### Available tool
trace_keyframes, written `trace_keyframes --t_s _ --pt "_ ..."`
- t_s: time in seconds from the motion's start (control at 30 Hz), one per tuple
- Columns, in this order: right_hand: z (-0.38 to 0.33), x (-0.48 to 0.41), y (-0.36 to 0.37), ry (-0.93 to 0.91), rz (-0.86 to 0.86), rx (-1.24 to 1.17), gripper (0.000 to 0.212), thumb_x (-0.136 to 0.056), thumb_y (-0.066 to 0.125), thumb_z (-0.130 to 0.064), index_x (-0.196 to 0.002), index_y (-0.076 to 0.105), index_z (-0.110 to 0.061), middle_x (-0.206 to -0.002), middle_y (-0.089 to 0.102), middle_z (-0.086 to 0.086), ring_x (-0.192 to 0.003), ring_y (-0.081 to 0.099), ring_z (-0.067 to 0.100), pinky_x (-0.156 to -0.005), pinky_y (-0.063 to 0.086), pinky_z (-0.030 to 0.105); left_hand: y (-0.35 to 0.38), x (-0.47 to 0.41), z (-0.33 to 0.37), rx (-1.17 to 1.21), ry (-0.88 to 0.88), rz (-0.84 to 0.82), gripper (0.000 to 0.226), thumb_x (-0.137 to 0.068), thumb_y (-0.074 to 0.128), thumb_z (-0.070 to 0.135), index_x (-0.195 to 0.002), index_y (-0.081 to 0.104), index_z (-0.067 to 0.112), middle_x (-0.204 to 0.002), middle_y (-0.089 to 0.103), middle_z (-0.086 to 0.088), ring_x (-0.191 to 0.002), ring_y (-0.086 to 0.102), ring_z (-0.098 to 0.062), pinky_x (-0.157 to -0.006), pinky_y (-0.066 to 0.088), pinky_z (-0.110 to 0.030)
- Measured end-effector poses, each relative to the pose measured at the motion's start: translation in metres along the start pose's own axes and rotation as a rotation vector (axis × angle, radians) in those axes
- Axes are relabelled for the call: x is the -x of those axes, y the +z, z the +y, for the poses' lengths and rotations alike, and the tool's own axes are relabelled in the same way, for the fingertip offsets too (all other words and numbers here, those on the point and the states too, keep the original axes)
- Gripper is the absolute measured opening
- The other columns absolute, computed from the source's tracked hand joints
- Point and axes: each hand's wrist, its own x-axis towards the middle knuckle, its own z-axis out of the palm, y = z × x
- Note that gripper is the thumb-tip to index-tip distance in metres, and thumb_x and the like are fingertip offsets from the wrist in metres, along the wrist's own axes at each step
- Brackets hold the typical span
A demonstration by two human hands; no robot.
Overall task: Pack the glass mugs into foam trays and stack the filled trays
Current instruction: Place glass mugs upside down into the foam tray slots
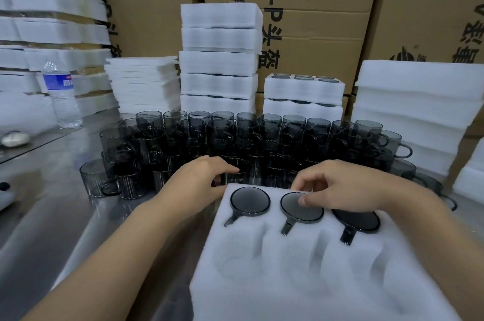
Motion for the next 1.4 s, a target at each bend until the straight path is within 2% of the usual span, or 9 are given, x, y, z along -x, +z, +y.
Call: trace_keyframes --t_s 0.27,0.5,0.77,0.87,0.97,1.07,1.17,1.3,1.4 --pt "0.009 0.003 -0.007 0.08 0.078 0.12 0.012 -0.089 0.064 -0.03 -0.093 0.072 -0.037 -0.091 0.067 -0.021 -0.084 0.059 -0.003 -0.079 0.047 0.019 0.004 -0.002 0.013 0.084 -0.069 0.091 0.021 -0.087 0.065 0.013 -0.104 0.07 0.025 -0.091 0.065 0.013 -0.078 0.056 -0.004 -0.077 0.047 -0.024" --pt "0.015 0.0 -0.007 0.065 0.084 0.118 0.012 -0.088 0.066 -0.032 -0.096 0.073 -0.037 -0.078 0.06 -0.034 -0.078 0.055 -0.013 -0.071 0.038 0.011 0.001 0.0 0.019 0.141 -0.041 0.269 0.023 -0.086 0.067 0.011 -0.102 0.071 0.027 -0.083 0.059 0.022 -0.077 0.053 0.005 -0.07 0.038 -0.004" --pt "0.016 -0.001 -0.006 0.052 0.095 0.09 0.012 -0.088 0.066 -0.029 -0.095 0.074 -0.034 -0.076 0.059 -0.035 -0.074 0.054 -0.015 -0.066 0.035 0.006 -0.009 0.005 0.031 0.112 0.151 0.572 0.023 -0.082 0.071 0.004 -0.1 0.074 0.018 -0.093 0.069 0.012 -0.087 0.064 -0.011 -0.075 0.055 -0.036" --pt "0.012 -0.005 -0.003 0.02 0.135 0.121 0.013 -0.09 0.063 -0.028 -0.096 0.074 -0.032 -0.079 0.06 -0.026 -0.077 0.055 -0.009 -0.069 0.038 0.009 -0.01 0.007 0.035 0.149 0.209 0.654 0.021 -0.084 0.069 0.005 -0.102 0.074 0.015 -0.097 0.07 0.009 -0.091 0.066 -0.01 -0.077 0.055 -0.035" --pt "0.005 -0.01 0.004 -0.027 0.213 0.216 0.016 -0.091 0.06 -0.029 -0.1 0.073 -0.031 -0.082 0.057 -0.023 -0.087 0.054 0.0 -0.082 0.044 0.026 -0.009 0.008 0.04 0.119 0.28 0.732 0.02 -0.085 0.064 0.008 -0.102 0.074 0.013 -0.097 0.068 0.011 -0.084 0.064 -0.007 -0.067 0.053 -0.03" --pt "0.002 -0.01 0.007 -0.052 0.294 0.241 0.014 -0.089 0.064 -0.03 -0.098 0.074 -0.033 -0.086 0.061 -0.025 -0.09 0.058 0.002 -0.084 0.048 0.027 -0.006 0.008 0.042 0.085 0.336 0.757 0.019 -0.086 0.064 0.006 -0.101 0.074 0.013 -0.096 0.069 0.007 -0.074 0.066 -0.014 -0.06 0.052 -0.032" --pt "-0.004 -0.008 0.0 -0.086 0.451 -0.029 0.017 -0.087 0.065 -0.031 -0.1 0.071 -0.04 -0.082 0.067 -0.026 -0.083 0.061 -0.008 -0.076 0.046 0.008 -0.004 0.008 0.042 0.059 0.406 0.729 0.019 -0.086 0.064 0.006 -0.101 0.074 0.014 -0.097 0.071 0.006 -0.074 0.067 -0.014 -0.056 0.054 -0.032" --pt "-0.023 -0.001 -0.004 -0.185 0.375 -0.638 0.044 -0.077 0.063 -0.05 -0.119 0.055 -0.041 -0.107 0.068 -0.016 -0.091 0.068 0.006 -0.075 0.057 0.024 -0.002 0.008 0.042 -0.04 0.526 0.699 0.017 -0.088 0.064 0.008 -0.099 0.075 0.015 -0.095 0.072 0.006 -0.079 0.068 -0.009 -0.056 0.054 -0.028" --pt "-0.031 -0.002 0.003 -0.147 0.322 -0.77 0.053 -0.064 0.055 -0.063 -0.113 0.054 -0.044 -0.115 0.063 -0.013 -0.093 0.069 0.01 -0.074 0.058 0.028 -0.002 0.007 0.042 -0.031 0.581 0.68 0.017 -0.088 0.064 0.007 -0.099 0.075 0.014 -0.094 0.072 0.005 -0.081 0.069 -0.01 -0.056 0.054 -0.028"
